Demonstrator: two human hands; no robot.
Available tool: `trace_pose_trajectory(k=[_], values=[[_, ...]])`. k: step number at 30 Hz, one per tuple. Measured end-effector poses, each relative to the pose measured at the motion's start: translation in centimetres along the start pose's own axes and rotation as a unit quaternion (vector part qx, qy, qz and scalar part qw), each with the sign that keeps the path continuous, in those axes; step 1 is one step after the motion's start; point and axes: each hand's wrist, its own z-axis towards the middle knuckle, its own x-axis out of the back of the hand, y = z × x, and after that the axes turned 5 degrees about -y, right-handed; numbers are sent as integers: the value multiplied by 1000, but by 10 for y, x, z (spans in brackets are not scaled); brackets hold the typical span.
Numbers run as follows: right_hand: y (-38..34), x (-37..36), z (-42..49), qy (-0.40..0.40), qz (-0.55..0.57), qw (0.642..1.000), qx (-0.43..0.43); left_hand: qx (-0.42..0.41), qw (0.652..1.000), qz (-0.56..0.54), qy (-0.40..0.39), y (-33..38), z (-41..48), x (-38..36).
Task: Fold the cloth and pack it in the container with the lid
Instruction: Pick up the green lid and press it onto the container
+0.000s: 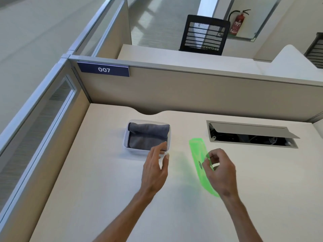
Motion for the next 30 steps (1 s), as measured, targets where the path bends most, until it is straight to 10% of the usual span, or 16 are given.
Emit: trace_pose_trajectory(k=[8,17,24,30], values=[[-49,16,14,11,356,926,-124,153,976,-120,-100,8,-31,10],[-69,-48,1,-78,461,870,-157,238,845,-478,-37,9,2,64],[-66,-64,32,-107,443,864,-215,211,883,-417,-43,-17,36,119],[-71,-83,74,-87,260,946,-175,191,923,-330,-50,-29,66,142]])
